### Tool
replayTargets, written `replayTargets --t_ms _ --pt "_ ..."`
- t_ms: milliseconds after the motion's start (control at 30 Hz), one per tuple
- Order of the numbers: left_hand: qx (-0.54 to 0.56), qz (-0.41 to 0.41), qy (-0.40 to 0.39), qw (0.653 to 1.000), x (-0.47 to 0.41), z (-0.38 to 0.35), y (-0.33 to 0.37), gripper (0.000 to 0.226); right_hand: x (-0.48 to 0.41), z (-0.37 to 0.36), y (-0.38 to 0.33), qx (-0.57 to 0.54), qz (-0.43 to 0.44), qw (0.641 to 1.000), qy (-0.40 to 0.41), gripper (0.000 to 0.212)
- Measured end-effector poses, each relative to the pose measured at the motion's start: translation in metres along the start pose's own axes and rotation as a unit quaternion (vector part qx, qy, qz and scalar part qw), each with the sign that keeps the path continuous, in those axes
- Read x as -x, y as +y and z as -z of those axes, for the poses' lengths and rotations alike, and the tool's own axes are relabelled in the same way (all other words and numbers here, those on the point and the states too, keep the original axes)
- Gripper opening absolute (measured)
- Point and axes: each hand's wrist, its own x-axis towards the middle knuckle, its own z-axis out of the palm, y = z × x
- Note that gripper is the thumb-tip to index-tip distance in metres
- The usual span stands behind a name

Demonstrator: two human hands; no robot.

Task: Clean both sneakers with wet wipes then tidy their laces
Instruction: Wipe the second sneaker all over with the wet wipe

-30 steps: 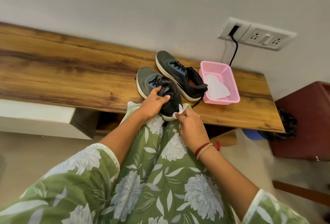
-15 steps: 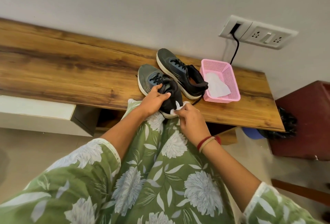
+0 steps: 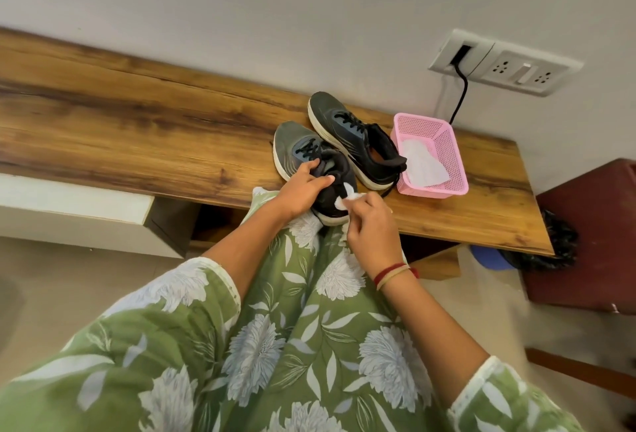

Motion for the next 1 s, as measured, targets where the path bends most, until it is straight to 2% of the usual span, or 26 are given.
replayTargets --t_ms 167,300,467,567,633,700,800,867,933,1000 --pt "-0.035 -0.022 0.006 0.999 0.002 0.001 0.000 0.057 -0.011 -0.014 -0.007 -0.021 0.078 0.996 0.037 0.027" --pt "-0.047 -0.030 0.003 0.998 -0.001 0.002 -0.003 0.049 0.003 -0.012 0.008 0.026 0.088 0.996 -0.004 0.021" --pt "-0.070 -0.040 0.009 0.997 -0.004 0.000 -0.007 0.046 0.003 -0.011 0.005 0.016 0.133 0.991 -0.013 0.020" --pt "-0.061 -0.039 0.004 0.997 -0.003 0.000 -0.007 0.050 -0.006 -0.023 -0.001 0.083 0.166 0.981 -0.055 0.014" --pt "-0.062 -0.041 0.002 0.997 -0.003 0.002 -0.006 0.043 -0.006 -0.025 -0.001 0.128 0.165 0.975 -0.072 0.017" --pt "-0.075 -0.044 0.005 0.996 -0.002 0.002 -0.007 0.033 -0.001 -0.023 0.000 0.112 0.123 0.984 -0.061 0.014" --pt "-0.106 -0.064 0.028 0.992 0.005 -0.002 -0.010 0.040 0.008 -0.018 0.004 0.014 -0.030 0.999 -0.026 0.016" --pt "-0.151 -0.093 0.055 0.983 0.010 -0.004 -0.011 0.041 0.011 -0.013 0.006 -0.065 -0.118 0.991 0.015 0.017" --pt "-0.188 -0.106 0.071 0.974 0.012 -0.005 -0.011 0.058 0.009 -0.009 0.008 -0.127 -0.153 0.978 0.056 0.018" --pt "-0.239 -0.113 0.094 0.960 0.017 -0.008 -0.007 0.062 0.005 -0.009 0.008 -0.159 -0.160 0.971 0.081 0.019"
